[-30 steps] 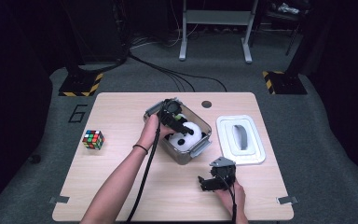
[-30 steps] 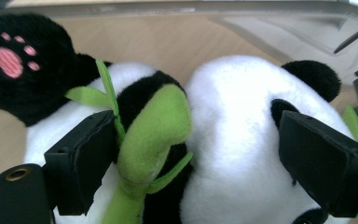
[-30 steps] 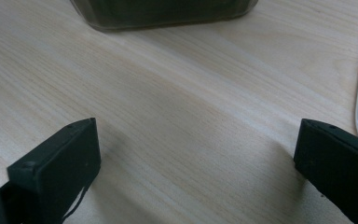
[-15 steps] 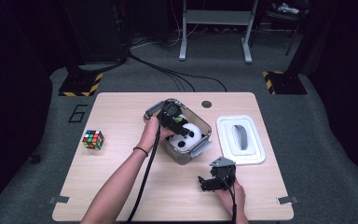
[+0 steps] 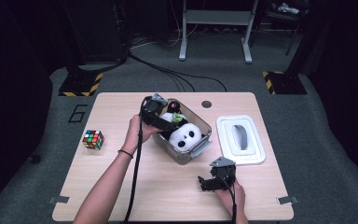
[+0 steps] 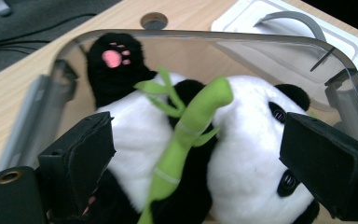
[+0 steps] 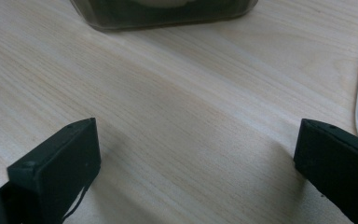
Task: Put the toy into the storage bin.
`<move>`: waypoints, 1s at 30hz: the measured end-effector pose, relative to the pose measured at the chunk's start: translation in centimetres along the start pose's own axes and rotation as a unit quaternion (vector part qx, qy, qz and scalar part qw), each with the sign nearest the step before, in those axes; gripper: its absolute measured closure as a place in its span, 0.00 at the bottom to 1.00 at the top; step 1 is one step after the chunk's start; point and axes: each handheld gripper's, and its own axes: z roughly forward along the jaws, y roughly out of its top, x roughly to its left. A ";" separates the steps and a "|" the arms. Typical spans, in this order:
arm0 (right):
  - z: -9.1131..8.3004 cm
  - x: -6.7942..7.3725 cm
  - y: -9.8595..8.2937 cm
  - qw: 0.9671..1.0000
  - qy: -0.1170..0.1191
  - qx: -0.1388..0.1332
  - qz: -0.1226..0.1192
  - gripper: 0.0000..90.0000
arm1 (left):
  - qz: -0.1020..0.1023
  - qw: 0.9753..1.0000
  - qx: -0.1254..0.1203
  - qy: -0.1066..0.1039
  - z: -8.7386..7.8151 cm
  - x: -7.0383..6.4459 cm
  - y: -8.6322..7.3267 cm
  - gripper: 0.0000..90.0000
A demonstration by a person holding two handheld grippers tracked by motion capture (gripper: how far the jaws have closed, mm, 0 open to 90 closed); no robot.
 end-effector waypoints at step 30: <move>0.0 0.0 0.0 1.000 -0.001 -0.001 0.001 0.00 | -0.048 0.996 -0.015 0.072 -6.5 4.7 -7.8 0.00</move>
